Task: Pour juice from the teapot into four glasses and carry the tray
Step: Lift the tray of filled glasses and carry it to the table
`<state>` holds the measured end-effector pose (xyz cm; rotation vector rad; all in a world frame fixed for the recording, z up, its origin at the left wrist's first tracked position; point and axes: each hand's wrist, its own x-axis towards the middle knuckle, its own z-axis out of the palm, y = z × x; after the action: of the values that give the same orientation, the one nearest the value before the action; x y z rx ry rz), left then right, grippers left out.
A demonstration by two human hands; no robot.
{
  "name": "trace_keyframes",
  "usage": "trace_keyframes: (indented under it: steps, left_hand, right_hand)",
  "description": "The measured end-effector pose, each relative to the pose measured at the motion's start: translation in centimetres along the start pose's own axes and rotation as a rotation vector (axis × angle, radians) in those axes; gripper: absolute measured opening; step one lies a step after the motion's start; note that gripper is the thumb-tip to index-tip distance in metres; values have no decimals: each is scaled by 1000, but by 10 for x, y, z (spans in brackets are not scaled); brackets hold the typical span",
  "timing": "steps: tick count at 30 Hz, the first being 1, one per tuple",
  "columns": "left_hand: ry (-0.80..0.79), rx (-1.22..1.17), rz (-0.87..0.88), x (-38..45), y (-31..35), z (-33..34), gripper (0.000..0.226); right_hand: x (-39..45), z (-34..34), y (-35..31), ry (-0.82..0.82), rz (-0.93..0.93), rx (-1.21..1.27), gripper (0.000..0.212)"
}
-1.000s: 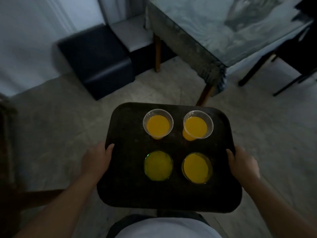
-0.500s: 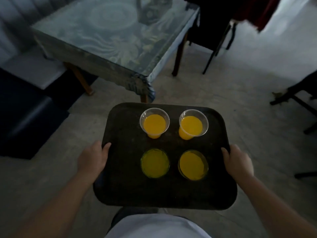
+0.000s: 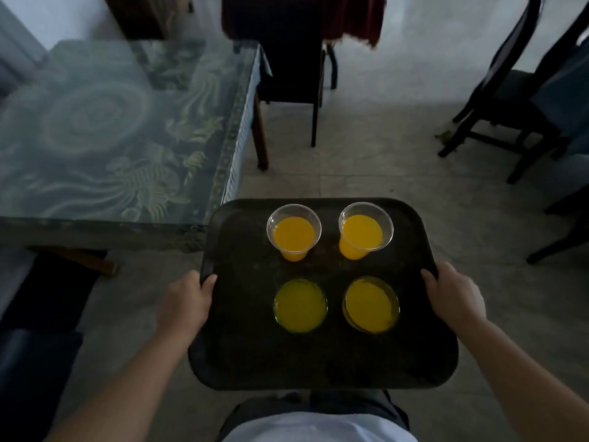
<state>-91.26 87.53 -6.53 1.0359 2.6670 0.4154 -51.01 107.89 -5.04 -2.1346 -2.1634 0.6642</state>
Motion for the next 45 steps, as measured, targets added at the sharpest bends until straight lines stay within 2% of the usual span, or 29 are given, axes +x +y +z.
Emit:
trace_keyframes:
  steps: [6, 13, 19, 24, 33, 39, 45]
  left_hand:
    - [-29, 19, 44, 78, 34, 1, 41]
    - [2, 72, -13, 158, 83, 15, 41]
    - [-10, 74, -131, 221, 123, 28, 41]
    - [11, 16, -162, 265, 144, 29, 40]
    - [79, -41, -202, 358, 140, 21, 44]
    - [99, -122, -361, 421, 116, 11, 42]
    - [140, -212, -558, 448, 89, 2, 42]
  right_hand:
    - [61, -6, -29, -16, 63, 21, 25]
    - [164, -14, -59, -55, 45, 40, 26]
    - [261, -31, -92, -44, -48, -37, 28]
    - [332, -43, -129, -70, -117, -65, 28]
    - [445, -41, -233, -71, -233, -122, 28]
    - [506, -33, -329, -112, -337, -169, 24]
    - [555, -9, -424, -155, -486, -233, 27]
